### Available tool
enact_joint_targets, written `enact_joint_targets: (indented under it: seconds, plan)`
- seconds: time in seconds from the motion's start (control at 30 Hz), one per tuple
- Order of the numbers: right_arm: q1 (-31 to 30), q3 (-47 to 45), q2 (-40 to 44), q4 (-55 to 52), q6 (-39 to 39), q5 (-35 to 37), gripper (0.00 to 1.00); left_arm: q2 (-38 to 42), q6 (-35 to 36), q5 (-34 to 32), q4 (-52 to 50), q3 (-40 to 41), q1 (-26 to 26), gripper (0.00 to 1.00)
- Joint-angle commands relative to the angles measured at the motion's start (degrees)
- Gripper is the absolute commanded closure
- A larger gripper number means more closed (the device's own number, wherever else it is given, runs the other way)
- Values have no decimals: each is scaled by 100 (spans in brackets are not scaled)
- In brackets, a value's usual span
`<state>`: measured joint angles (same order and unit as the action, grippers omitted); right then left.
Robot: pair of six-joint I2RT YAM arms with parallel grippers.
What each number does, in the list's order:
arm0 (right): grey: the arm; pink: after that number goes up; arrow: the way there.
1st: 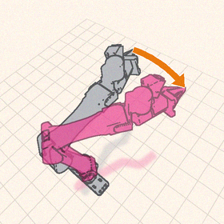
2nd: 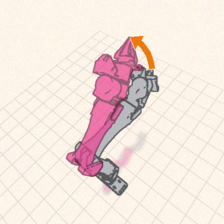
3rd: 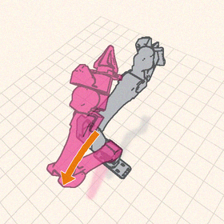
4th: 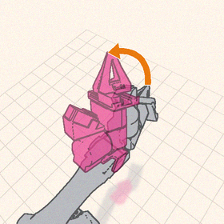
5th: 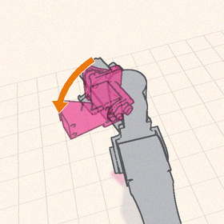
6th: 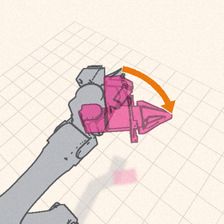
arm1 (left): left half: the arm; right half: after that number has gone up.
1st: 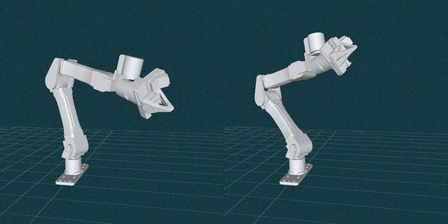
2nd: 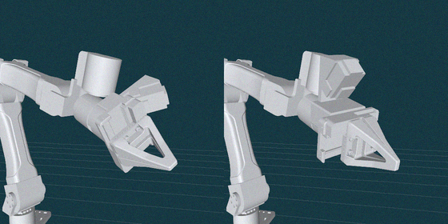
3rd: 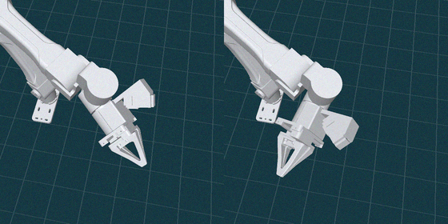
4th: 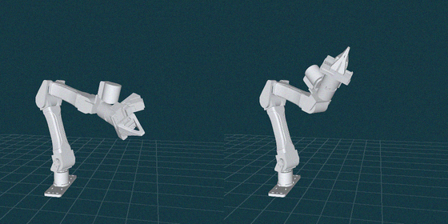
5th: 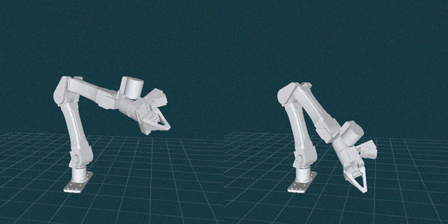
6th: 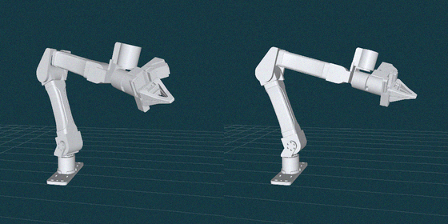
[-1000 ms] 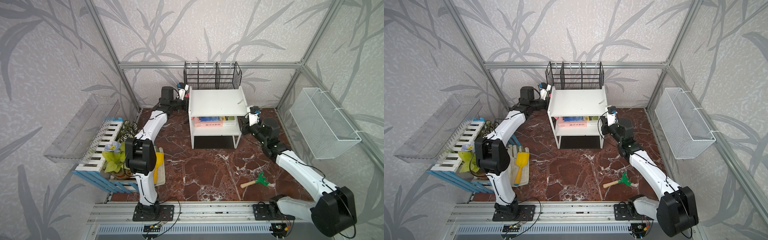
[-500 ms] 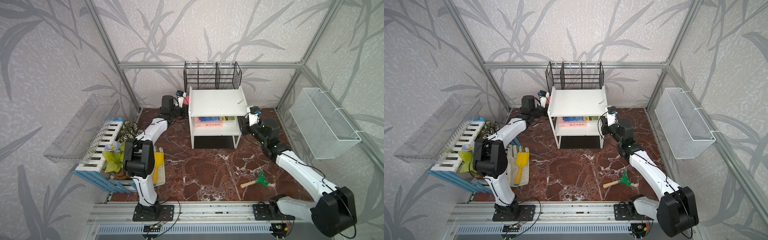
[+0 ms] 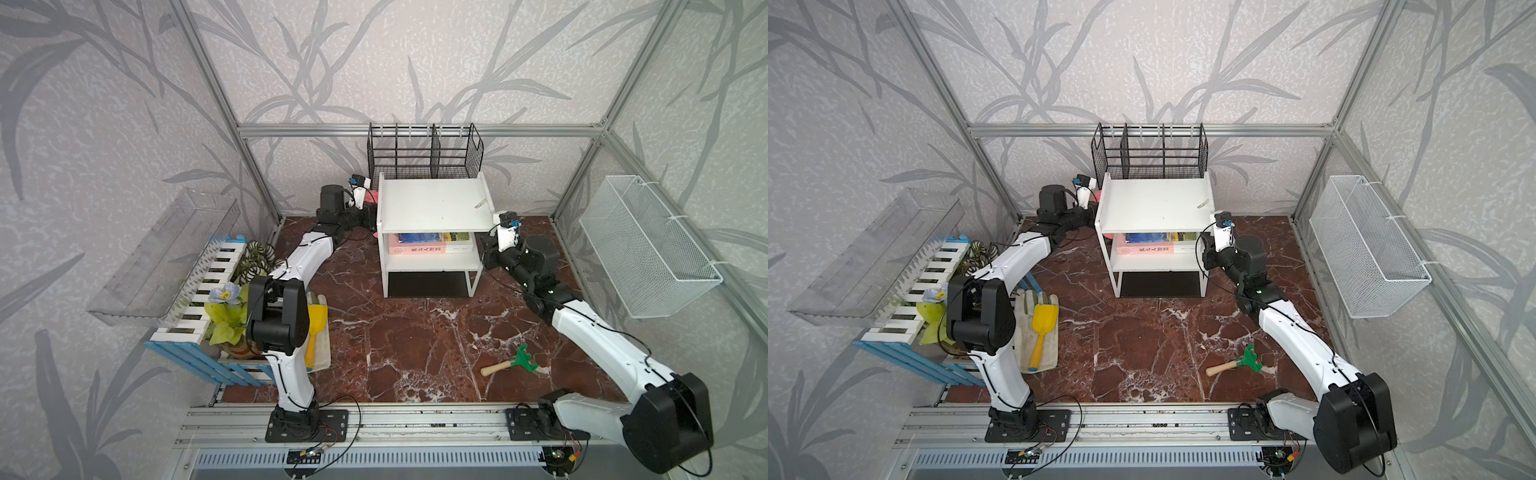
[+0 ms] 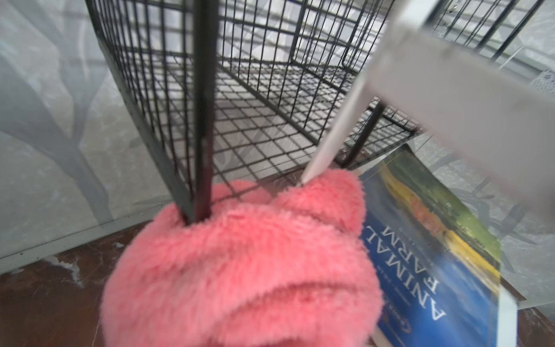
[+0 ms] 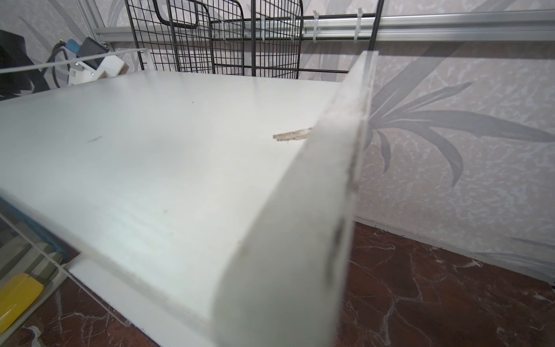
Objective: Wipe the bookshelf clean with a cloth
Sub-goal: Wipe the dust from the shelf.
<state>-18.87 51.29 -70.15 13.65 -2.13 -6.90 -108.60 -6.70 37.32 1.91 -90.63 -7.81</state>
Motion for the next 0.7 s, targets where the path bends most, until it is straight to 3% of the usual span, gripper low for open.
enact_joint_targets:
  seconds: [0.0, 0.17, 0.37, 0.47, 0.67]
  plan:
    - [-55, -44, -362, -789, -1063, 73, 100, -115, -109, -70, 384, -79, -27, 100]
    - [-53, -75, -356, -870, -1065, 81, 100, -102, 99, -651, -337, 822, -23, 100]
    - [-52, -61, -365, -851, -1042, 185, 100, 2417, -94, -2167, 565, 2983, -17, 100]
    - [-48, -33, -346, -818, -1058, 242, 100, 3201, -284, -1646, 896, 3495, -18, 100]
    - [-55, -110, -152, -774, -1074, 225, 100, 3637, -1070, -37, 1358, 3916, -10, 100]
